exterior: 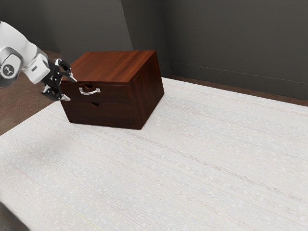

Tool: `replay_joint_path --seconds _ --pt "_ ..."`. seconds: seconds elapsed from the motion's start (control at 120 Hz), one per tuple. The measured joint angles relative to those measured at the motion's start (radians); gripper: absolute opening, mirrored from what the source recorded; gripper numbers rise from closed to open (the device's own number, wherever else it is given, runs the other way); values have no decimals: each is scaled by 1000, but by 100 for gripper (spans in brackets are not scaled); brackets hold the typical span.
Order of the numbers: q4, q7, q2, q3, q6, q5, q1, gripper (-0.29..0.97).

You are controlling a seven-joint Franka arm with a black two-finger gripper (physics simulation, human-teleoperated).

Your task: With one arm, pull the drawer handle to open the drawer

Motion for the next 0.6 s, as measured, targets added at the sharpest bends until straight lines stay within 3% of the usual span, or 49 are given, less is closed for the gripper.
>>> replay_joint_path --seconds 0.167,0.6 --pt "-40 1 56 72 26 -17 -6 53" --pt "-102 -2 95 118 124 -71 -14 53"
